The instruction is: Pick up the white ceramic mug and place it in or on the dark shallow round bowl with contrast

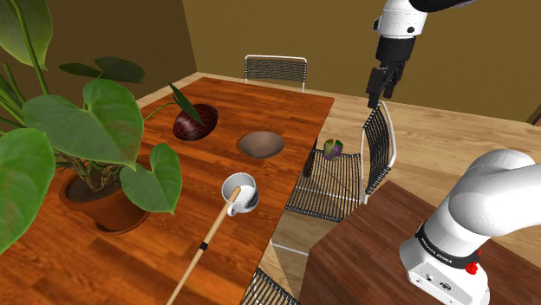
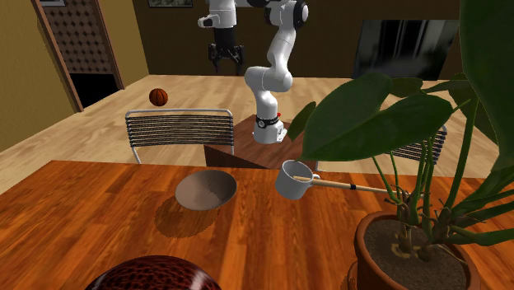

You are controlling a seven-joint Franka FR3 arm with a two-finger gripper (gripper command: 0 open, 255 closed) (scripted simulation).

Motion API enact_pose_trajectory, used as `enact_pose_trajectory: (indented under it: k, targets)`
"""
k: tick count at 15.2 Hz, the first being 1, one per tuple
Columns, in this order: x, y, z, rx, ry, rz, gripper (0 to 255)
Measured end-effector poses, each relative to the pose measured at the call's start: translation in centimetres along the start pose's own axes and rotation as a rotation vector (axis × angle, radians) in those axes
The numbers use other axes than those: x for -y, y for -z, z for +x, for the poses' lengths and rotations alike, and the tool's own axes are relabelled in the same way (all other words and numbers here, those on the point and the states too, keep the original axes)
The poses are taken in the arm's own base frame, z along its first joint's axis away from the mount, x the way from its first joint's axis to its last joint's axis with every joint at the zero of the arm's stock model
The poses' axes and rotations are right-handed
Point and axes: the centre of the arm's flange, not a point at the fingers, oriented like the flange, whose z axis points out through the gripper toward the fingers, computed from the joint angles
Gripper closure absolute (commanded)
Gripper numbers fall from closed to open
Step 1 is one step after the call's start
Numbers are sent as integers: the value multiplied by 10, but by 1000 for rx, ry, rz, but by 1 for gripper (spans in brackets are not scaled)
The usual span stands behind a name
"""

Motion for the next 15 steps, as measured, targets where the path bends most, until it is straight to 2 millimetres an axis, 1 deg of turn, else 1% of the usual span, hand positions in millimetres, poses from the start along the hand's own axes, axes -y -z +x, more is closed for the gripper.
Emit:
enact_pose_trajectory:
  k: [1,3,8,11,15]
  targets:
    - [0,0,0,0,0,0,0]
    - [15,-8,5,2,-9,-6,0]
    - [69,-28,33,10,-47,-29,0]
    - [107,-44,51,14,-72,-44,0]
    - [150,-67,75,20,-105,-63,0]
